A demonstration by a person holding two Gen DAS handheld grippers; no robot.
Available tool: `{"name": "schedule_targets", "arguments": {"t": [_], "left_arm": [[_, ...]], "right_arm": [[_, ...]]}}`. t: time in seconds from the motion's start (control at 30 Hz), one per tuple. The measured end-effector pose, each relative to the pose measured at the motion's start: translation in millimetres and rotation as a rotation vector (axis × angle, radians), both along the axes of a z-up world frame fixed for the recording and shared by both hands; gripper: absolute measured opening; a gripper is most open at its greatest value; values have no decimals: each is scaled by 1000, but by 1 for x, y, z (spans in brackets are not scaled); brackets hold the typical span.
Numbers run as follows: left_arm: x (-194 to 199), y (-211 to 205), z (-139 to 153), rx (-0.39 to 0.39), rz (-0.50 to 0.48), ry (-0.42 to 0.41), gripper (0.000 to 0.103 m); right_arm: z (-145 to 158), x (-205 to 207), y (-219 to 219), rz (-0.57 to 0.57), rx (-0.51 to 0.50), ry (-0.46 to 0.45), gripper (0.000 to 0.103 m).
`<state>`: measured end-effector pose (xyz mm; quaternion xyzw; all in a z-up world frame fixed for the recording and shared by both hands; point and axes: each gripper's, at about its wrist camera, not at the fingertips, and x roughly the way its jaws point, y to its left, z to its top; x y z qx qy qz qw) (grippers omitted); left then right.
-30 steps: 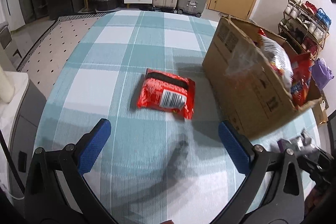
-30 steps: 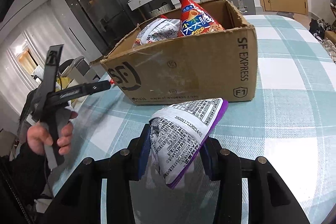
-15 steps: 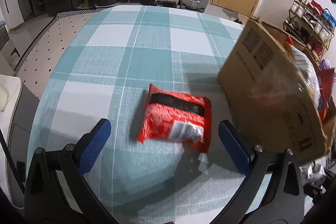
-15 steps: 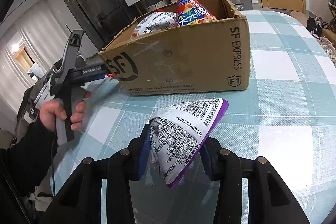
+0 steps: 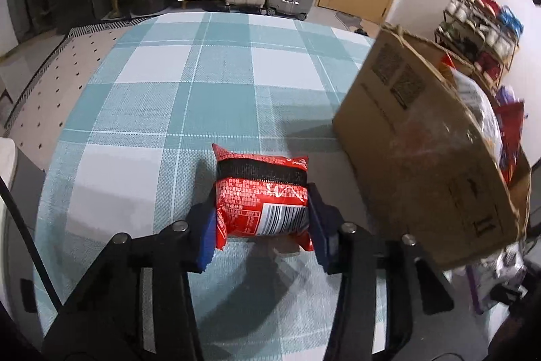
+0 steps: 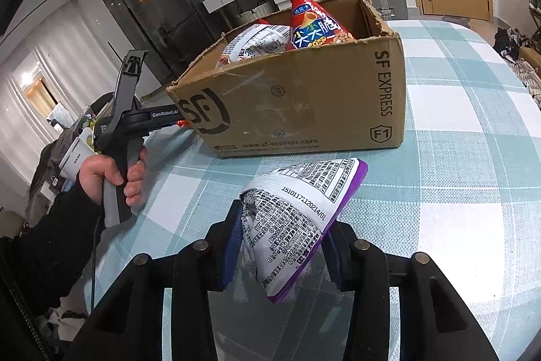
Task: Organize snacks
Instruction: 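Grasp the white-purple snack bag with the right tool while the left grasps the red pack, then carry the white-purple bag and red pack over the cardboard box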
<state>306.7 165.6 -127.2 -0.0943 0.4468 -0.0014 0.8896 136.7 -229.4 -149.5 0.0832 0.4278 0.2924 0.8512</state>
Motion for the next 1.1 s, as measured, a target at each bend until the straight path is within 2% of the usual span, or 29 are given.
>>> {"name": "schedule_targets", "arguments": {"t": [0.4, 0.6, 0.83, 0.93, 1.1], "left_arm": [[-35, -7, 34, 6, -2, -59, 42], [-60, -18, 60, -7, -22, -102, 42], [-88, -33, 106, 15, -48, -187, 42], [-97, -36, 123, -2, -58, -197, 42], [-109, -47, 150, 15, -59, -192, 42]], "right_arm": [[9, -11, -5, 2, 26, -27, 43], [19, -17, -9, -1, 42, -50, 43], [45, -21, -10, 8, 57, -114, 43], [60, -21, -11, 15, 62, -148, 43], [85, -17, -11, 31, 63, -208, 43]]}}
